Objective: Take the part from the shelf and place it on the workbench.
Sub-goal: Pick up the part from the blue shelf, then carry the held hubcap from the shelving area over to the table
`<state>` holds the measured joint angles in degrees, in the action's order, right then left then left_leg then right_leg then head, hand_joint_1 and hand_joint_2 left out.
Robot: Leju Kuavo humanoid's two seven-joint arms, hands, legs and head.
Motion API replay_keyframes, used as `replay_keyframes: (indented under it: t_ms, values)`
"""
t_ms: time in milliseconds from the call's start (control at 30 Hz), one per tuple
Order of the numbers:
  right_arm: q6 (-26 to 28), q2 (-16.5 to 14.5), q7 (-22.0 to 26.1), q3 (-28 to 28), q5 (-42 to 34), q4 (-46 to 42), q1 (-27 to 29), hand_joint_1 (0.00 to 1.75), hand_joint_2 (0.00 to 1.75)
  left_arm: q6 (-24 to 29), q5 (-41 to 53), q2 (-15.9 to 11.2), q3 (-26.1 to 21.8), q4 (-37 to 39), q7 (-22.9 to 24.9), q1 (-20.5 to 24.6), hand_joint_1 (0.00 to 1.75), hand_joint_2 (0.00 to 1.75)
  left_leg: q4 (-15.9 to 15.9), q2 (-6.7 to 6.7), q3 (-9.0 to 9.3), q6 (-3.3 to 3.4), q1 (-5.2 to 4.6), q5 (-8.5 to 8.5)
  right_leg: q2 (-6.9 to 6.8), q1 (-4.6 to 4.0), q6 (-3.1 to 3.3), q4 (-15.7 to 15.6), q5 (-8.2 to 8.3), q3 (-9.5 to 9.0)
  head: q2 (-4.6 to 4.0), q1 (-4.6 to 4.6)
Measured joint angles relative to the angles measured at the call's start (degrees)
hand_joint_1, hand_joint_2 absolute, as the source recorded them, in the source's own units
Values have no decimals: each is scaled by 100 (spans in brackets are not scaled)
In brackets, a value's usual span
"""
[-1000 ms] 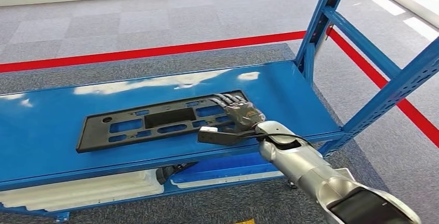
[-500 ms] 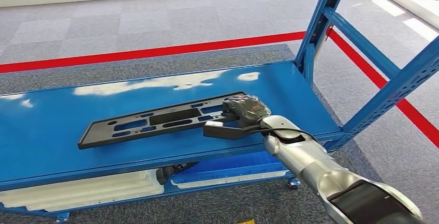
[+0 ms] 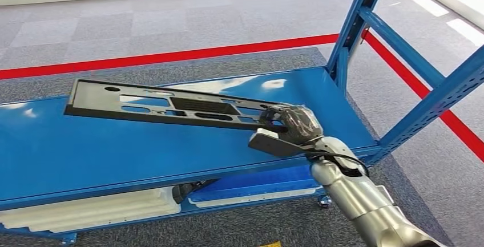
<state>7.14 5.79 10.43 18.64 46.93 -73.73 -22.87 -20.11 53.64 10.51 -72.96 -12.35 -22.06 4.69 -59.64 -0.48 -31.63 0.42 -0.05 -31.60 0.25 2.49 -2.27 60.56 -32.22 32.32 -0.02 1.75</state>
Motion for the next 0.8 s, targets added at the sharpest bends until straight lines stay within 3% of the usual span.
replay_keyframes:
  t_ms: [33, 167, 400, 800]
  values:
    - [-85, 13, 65, -169, -226, -333, 123, 175, 175, 12, 5, 1, 16, 0, -40, -6, 0, 0, 0, 0, -3, 0, 0, 0, 1, 0, 0, 0, 0, 4, 0, 0]
    - [-416, 37, 328, -780, -1074, -1357, 440, 175, 175, 22, -26, 4, 47, 0, -118, -11, 0, 175, 0, 0, -6, 0, 0, -1, 0, 0, 0, -1, 1, 8, 1, 0]
    - [-1272, 12, 895, -1304, -2893, -2567, 945, 175, 175, 118, -134, 4, 39, -1, -37, -9, 0, 175, 0, 0, -6, 0, 1, -1, 1, 0, 0, -2, 0, 8, 1, 0]
    - [-2317, -160, 1148, -1196, -4959, -3297, 1494, 175, 175, 156, -95, 4, 19, -1, 58, -7, 0, 175, 1, 0, -6, -1, 0, -1, 1, 0, 0, -2, 0, 5, 1, 0]
